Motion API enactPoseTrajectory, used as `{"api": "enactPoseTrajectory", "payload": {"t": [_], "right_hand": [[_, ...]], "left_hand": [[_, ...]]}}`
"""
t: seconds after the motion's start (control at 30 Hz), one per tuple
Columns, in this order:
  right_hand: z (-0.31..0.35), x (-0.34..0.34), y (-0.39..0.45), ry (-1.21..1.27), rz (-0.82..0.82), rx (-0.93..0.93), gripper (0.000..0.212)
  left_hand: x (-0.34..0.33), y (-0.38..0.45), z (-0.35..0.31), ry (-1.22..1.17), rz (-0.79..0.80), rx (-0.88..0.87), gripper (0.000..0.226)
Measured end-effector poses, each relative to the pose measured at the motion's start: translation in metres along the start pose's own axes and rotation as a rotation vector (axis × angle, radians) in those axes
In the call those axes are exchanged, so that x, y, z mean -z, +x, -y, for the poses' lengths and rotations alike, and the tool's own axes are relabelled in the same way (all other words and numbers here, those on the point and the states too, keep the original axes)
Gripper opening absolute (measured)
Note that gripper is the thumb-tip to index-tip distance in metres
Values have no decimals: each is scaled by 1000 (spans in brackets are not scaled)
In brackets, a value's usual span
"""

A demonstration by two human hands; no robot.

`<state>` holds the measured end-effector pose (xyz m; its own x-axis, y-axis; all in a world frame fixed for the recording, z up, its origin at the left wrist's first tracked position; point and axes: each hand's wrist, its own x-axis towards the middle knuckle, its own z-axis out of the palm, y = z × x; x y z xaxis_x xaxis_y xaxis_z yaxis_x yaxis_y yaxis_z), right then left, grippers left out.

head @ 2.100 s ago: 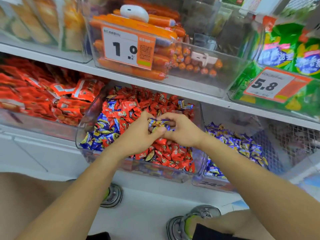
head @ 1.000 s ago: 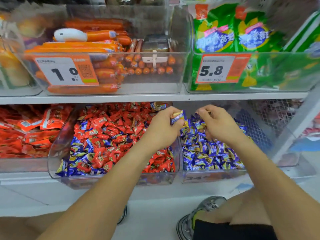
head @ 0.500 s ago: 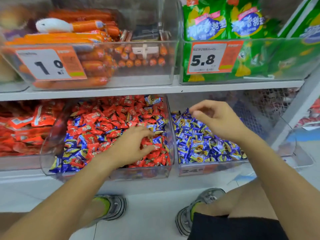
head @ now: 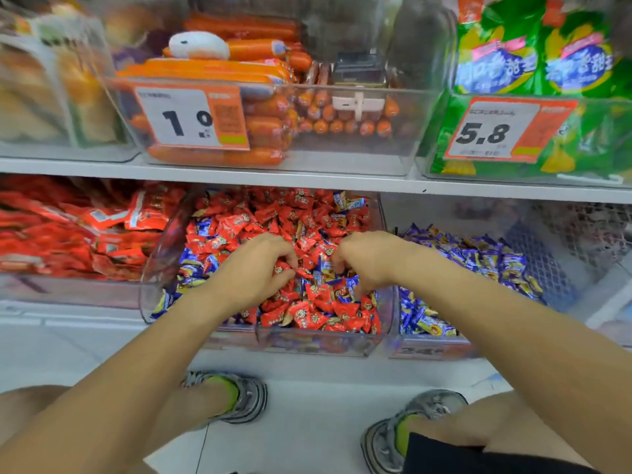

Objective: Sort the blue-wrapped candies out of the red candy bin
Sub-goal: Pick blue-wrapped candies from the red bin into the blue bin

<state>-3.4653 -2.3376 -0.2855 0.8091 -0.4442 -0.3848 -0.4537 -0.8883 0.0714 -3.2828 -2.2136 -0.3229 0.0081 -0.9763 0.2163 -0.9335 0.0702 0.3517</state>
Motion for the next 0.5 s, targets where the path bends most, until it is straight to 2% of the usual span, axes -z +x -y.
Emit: {"api": "enactPoseTrajectory", "payload": {"t": [0.1, 0.2, 0.27, 0.33, 0.4, 0.5], "right_hand": [[2, 1, 4, 20, 48, 10, 35], [-1, -1, 4, 89, -10, 4, 2], [-7, -3, 1, 137, -102, -6, 9], [-11, -1, -3, 210, -212, 26, 11], [-11, 4, -2, 328, -278, 57, 6], [-3, 7, 2, 341, -221, 83, 17]], "left_hand": [[6, 0, 2, 8, -5, 15, 10], [13, 0, 3, 18, 68, 38, 23], [17, -1, 4, 26, 112, 39, 34], [18, -1, 1, 47, 80, 8, 39], [16, 1, -12, 56, -41, -27, 42], [8, 7, -37, 25, -199, -37, 28]]}}
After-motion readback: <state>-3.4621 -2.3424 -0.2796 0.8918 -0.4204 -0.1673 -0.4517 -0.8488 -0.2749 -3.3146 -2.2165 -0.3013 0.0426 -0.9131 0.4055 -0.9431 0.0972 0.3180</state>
